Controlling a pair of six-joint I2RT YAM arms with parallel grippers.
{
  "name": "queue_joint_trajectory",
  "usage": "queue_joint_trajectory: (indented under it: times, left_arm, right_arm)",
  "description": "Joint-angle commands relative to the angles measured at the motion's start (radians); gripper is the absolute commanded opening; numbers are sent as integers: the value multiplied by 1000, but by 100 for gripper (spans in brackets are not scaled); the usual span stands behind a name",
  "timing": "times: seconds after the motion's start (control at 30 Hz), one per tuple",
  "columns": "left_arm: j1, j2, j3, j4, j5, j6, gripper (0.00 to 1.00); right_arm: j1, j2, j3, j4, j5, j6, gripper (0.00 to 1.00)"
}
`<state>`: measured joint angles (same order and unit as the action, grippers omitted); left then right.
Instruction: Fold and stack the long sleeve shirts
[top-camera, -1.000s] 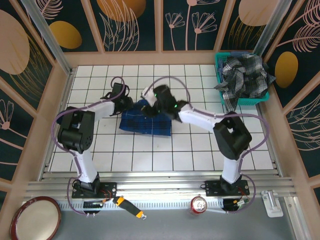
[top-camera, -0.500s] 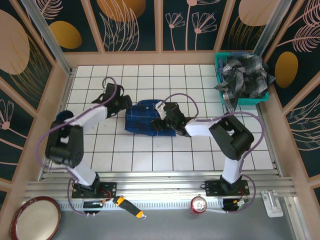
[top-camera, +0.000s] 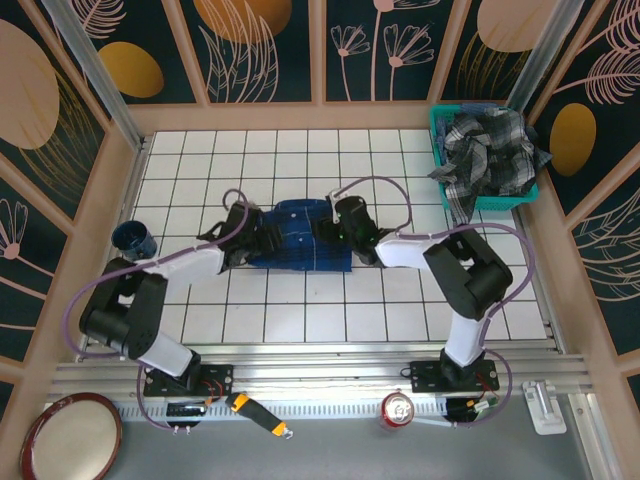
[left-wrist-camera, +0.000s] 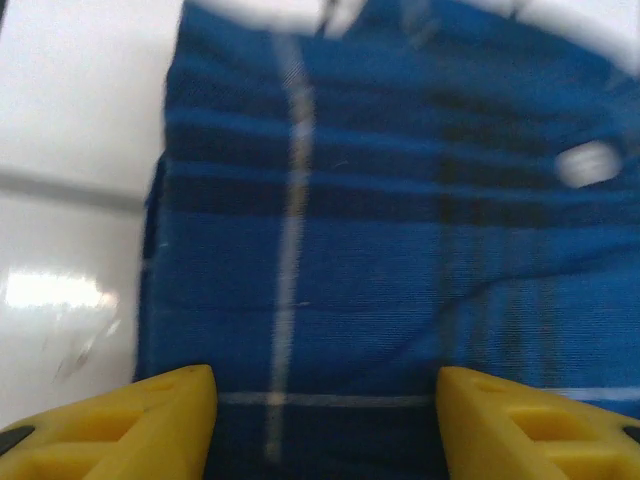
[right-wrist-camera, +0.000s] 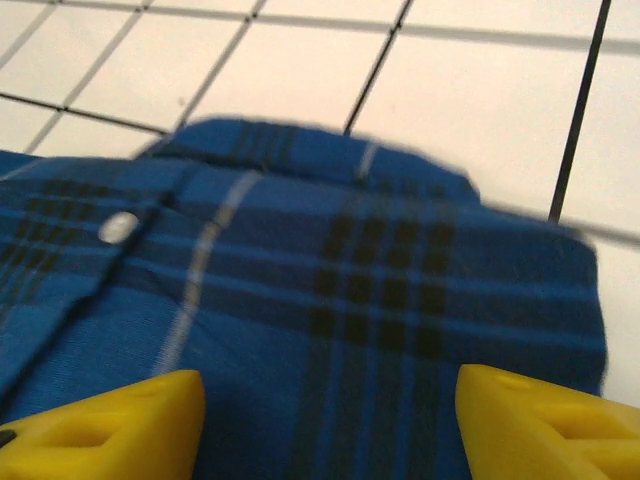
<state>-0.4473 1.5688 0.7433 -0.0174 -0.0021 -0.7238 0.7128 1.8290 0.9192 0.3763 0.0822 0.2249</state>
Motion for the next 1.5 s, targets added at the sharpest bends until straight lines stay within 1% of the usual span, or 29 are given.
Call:
queue_joint_trajectory:
  times: [0.0, 0.07, 0.1, 0.2, 0.3, 0.37, 0.4, 0.43, 0.47, 0.5, 0.6, 0.67, 0.7, 0.73, 0.8, 0.87, 0.93, 1.03, 1.07, 1.1, 1.17, 1.2, 1.23, 1.27, 1.3, 1.37, 1.4, 1.43, 1.47]
  left_arm:
    - [6, 43, -24, 93, 13, -63, 59]
    - [6, 54, -35, 97, -1, -65, 61]
    - [6, 52, -29, 85, -14, -62, 66]
    - [5, 9, 37, -2, -71, -26, 68]
    - [0, -66, 119, -87, -118, 24, 73]
    - [-39, -80, 196, -157, -167, 49, 76]
    - [-76, -73, 248, -201, -205, 56, 78]
    - [-119, -58, 290, -232, -228, 62, 82]
    - [-167, -31, 333, -264, -253, 59, 92]
    - [-211, 1, 373, -296, -278, 43, 99]
    - [-312, 92, 429, -339, -317, -30, 99]
    - [-346, 163, 434, -324, -306, -78, 99]
    - [-353, 218, 445, -323, -291, -92, 99]
    - [-357, 257, 458, -326, -290, -98, 99]
    - [-358, 338, 489, -362, -341, -119, 99]
    - [-357, 392, 526, -421, -427, -128, 99]
    - [-337, 424, 542, -432, -450, -106, 99]
    - [-277, 447, 520, -374, -466, -36, 99]
    - [-251, 457, 513, -344, -475, 20, 99]
    - [-225, 465, 507, -302, -485, 110, 99]
    - [-192, 459, 485, -205, -590, 275, 99]
    - [-167, 451, 464, -121, -599, 386, 99]
    - [-125, 455, 464, -85, -566, 454, 99]
    - [-65, 476, 498, -75, -517, 491, 99]
    - [-1, 507, 553, -88, -441, 521, 99]
    - [97, 578, 689, -161, -342, 515, 96]
    - [138, 605, 759, -190, -274, 533, 96]
    - [159, 626, 808, -208, -223, 548, 97]
    - [174, 648, 865, -237, -206, 556, 99]
  right_arm:
    - [57, 52, -30, 58, 110, 69, 69]
    - [55, 81, -40, 75, 120, 82, 69]
    - [52, 90, -45, 77, 123, 91, 69]
    - [53, 60, -51, 60, 148, 78, 70]
    - [41, -66, -79, 39, 178, 55, 72]
    - [21, -179, -109, 27, 169, 51, 75]
    - [2, -239, -131, 13, 162, 63, 85]
    - [-17, -289, -150, 3, 159, 78, 99]
    - [-41, -346, -179, -18, 165, 102, 99]
    - [-71, -399, -202, -51, 173, 134, 99]
    - [-140, -540, -275, -138, 247, 203, 99]
    - [-160, -631, -338, -152, 267, 220, 99]
    - [-197, -673, -369, -152, 264, 226, 99]
    - [-210, -709, -395, -148, 260, 233, 99]
    - [-234, -780, -435, -146, 239, 235, 99]
    - [-243, -820, -449, -175, 241, 238, 99]
    - [-250, -849, -457, -205, 247, 234, 99]
    - [-261, -883, -474, -225, 257, 233, 99]
    - [-267, -895, -478, -232, 260, 236, 99]
    - [-274, -905, -482, -239, 259, 237, 99]
    - [-285, -929, -482, -263, 266, 238, 99]
    - [-290, -941, -482, -274, 268, 236, 99]
    - [-294, -955, -480, -283, 270, 233, 99]
    - [-298, -968, -479, -291, 275, 231, 99]
    - [-299, -982, -477, -301, 278, 223, 99]
    - [-300, -1004, -464, -337, 295, 221, 99]
    - [-300, -1018, -456, -359, 301, 219, 99]
    - [-302, -1030, -451, -379, 307, 218, 99]
    - [-302, -1047, -445, -400, 320, 219, 99]
